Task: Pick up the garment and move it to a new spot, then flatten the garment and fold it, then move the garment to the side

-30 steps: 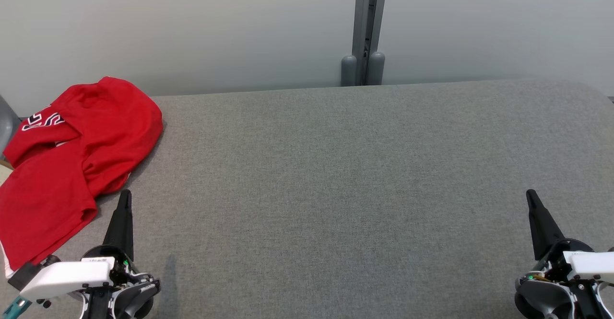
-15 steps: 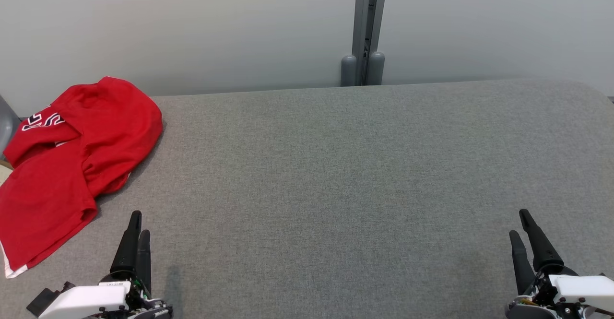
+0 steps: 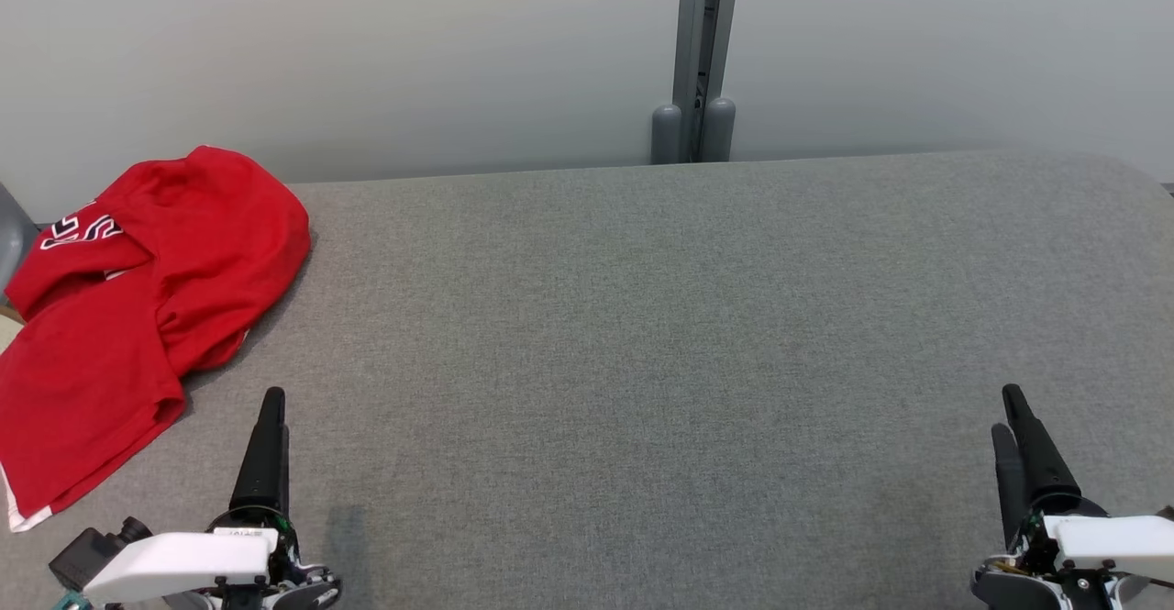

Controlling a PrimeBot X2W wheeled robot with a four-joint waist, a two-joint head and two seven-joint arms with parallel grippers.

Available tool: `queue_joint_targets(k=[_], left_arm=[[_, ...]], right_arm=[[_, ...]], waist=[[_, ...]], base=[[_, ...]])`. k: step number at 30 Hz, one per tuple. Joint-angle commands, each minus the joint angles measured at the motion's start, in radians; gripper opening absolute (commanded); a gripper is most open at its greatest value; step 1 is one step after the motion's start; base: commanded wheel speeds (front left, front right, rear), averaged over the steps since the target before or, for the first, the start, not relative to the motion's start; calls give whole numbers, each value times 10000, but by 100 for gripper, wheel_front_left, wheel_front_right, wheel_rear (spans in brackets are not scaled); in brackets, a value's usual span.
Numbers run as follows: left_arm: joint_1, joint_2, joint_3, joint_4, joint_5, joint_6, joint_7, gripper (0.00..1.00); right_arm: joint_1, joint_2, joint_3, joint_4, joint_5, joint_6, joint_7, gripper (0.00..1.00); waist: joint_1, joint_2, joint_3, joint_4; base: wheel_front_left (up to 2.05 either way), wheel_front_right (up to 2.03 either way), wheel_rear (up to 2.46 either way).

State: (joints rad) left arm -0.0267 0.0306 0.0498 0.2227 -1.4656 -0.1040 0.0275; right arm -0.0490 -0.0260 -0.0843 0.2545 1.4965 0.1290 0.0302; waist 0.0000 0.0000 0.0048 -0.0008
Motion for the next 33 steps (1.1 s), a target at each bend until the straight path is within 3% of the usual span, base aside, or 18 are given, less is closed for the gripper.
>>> queue_joint_targets(k=[1, 33], left_arm=[[-116, 106, -57, -316, 416, 73, -107, 100], [189, 155, -947, -1243, 7032, 935, -1275, 100]], right_arm=[[-115, -111, -18, -302, -331, 7, -136, 100], [81, -182, 838, -1595, -6824, 14, -1308, 100]], waist=[[0, 0, 6, 1], [0, 0, 91, -7]], base=[[0, 0, 0], [0, 0, 0]])
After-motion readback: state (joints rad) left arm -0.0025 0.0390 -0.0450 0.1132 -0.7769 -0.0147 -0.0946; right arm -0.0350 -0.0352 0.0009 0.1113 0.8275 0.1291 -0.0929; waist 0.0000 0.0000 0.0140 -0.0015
